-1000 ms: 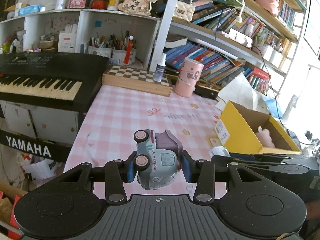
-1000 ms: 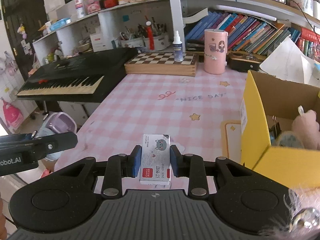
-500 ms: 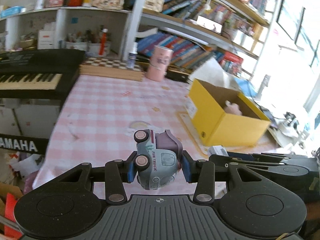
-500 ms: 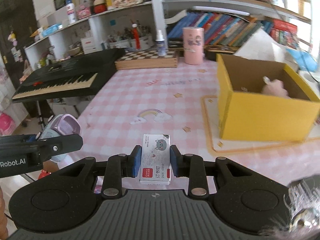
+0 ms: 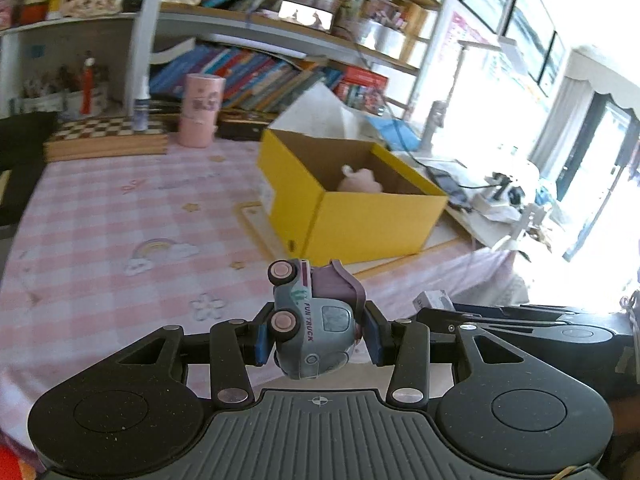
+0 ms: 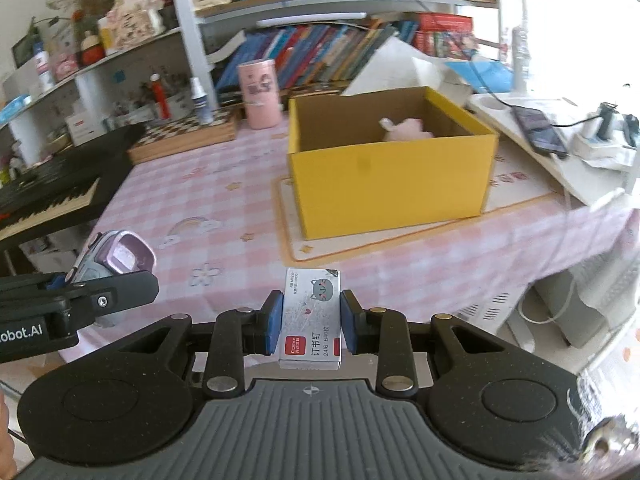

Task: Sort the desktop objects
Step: 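Lift the toy truck and eraser and carry both toward the yellow box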

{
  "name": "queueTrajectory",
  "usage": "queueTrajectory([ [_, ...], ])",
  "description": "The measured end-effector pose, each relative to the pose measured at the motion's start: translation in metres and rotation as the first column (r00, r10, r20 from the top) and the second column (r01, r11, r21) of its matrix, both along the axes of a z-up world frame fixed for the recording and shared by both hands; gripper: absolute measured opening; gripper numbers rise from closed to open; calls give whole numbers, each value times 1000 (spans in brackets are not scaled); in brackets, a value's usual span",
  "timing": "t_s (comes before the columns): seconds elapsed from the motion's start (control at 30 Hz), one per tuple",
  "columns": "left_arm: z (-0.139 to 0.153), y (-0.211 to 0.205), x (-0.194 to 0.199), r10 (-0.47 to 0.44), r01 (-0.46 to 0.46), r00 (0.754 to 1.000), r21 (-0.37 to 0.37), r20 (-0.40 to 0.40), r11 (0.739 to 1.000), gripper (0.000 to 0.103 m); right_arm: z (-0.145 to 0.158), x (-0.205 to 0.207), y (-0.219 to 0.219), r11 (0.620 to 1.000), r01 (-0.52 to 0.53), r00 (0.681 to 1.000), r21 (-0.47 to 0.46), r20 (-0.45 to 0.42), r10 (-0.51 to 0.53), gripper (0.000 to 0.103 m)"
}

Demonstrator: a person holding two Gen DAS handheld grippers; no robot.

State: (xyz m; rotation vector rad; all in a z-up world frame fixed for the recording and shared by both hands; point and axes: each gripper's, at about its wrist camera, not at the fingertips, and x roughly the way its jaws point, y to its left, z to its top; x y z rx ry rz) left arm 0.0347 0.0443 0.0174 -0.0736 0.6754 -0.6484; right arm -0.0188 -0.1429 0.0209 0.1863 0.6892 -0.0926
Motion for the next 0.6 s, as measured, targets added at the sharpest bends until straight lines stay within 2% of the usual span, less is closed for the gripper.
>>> queueTrajectory([
  [0.27, 0, -36, 3, -90, 90, 996, -1, 0, 996, 43, 0, -10, -31, 996, 88, 996, -1, -10, -88, 28],
  [0.6, -1, -61, 16, -95, 95, 995, 8, 6, 995, 43, -4, 2, -61, 993, 114, 993, 14, -22, -114, 28],
])
